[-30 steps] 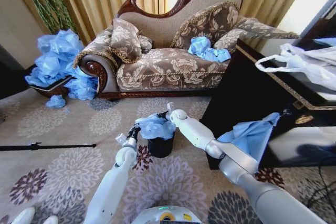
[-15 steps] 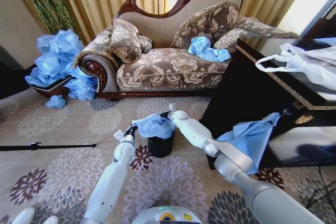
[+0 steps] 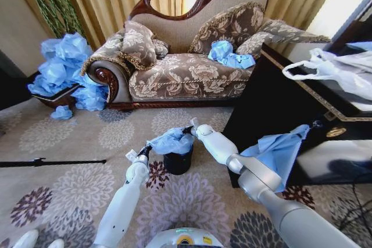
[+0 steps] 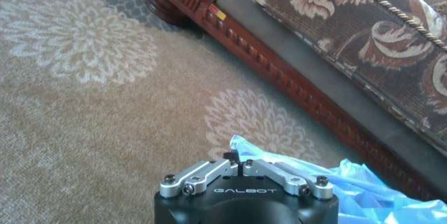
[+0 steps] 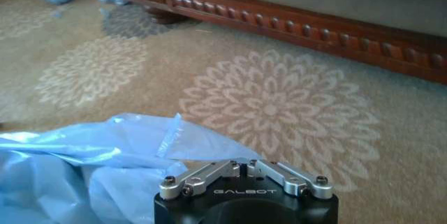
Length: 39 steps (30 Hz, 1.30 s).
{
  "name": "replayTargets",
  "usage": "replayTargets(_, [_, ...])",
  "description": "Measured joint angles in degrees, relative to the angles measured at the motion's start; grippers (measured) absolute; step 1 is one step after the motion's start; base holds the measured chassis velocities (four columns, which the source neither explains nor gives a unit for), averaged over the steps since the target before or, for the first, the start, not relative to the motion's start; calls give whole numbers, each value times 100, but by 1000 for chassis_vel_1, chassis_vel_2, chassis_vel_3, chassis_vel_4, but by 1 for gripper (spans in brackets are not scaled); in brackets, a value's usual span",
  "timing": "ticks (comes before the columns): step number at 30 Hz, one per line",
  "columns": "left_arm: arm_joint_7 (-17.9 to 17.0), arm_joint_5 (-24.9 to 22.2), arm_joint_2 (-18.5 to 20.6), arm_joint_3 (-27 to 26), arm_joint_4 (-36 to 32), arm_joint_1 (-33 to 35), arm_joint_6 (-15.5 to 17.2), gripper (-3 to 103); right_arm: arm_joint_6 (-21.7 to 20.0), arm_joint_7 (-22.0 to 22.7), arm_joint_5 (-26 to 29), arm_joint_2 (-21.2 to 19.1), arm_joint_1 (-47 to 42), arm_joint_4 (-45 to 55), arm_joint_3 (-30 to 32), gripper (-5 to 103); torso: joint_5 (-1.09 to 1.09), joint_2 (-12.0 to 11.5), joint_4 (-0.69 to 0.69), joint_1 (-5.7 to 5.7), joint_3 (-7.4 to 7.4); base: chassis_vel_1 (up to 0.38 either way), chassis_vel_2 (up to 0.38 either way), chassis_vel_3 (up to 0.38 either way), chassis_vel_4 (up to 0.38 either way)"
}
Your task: Place a garbage bag over the trash bin.
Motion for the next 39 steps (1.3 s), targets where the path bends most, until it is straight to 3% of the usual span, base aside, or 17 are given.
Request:
replayTargets(5, [106, 106, 16, -2, -34, 67, -35, 0, -357, 34, 444, -136, 83, 396, -68, 0, 0, 0, -2, 0, 0, 0, 0, 0, 0])
replayTargets(6, [126, 170, 19, -19, -156, 137, -51, 0, -676, 267, 1037, -241, 87, 758, -77, 0, 0, 0, -1, 0, 0, 0, 0, 0, 0])
replayTargets(8, [163, 263, 39, -33, -313, 214, -64, 0, -915, 531, 1389, -290, 54, 1028, -42, 0, 0, 0, -2, 0, 0, 0, 0, 0, 0])
replayTargets(20, [364, 534, 175, -49, -863, 529, 16, -3, -1107, 1489, 1909, -571, -274, 1874, 102, 0, 0, 0, -2, 0, 0, 0, 0, 0, 0])
replayTargets(22, [404, 520, 219, -36, -1010, 592, 61, 6, -1129, 1652, 1971, -669, -411, 2140, 185, 0, 1, 0, -1, 0, 0, 0, 0, 0, 0])
replayTargets(24, [404, 520, 224, -30, -1030, 599, 63, 6, -1129, 1668, 1977, -684, -432, 2179, 196, 0, 0, 0, -1, 0, 0, 0, 0, 0, 0])
replayTargets(26, [351, 516, 292, 15, -1221, 664, 87, 23, -1129, 1934, 2071, -827, -689, 2645, 314, 0, 0, 0, -4, 0, 0, 0, 0, 0, 0])
replayTargets(31, [386, 491, 414, 26, -1527, 845, 115, 33, -1113, 2081, 2084, -902, -932, 2957, 449, 0, 0, 0, -1, 0, 0, 0, 0, 0, 0])
replayTargets(34, [413, 389, 513, 25, -1997, 1140, 207, 50, -1061, 2214, 2079, -1002, -1218, 3316, 591, 0, 1, 0, -2, 0, 0, 0, 0, 0, 0])
replayTargets(35, [413, 389, 513, 25, -1997, 1140, 207, 50, -1061, 2214, 2079, -1002, -1218, 3316, 591, 0, 1, 0, -2, 0, 0, 0, 0, 0, 0])
replayTargets(38, [315, 377, 568, 7, -2374, 1432, 313, 66, -1035, 2353, 2145, -1150, -1499, 3756, 667, 0, 1, 0, -2, 0, 0, 0, 0, 0, 0])
replayTargets(39, [315, 377, 568, 7, -2374, 1432, 313, 66, -1035, 2353, 2145, -1150, -1499, 3756, 667, 0, 1, 0, -2, 0, 0, 0, 0, 0, 0])
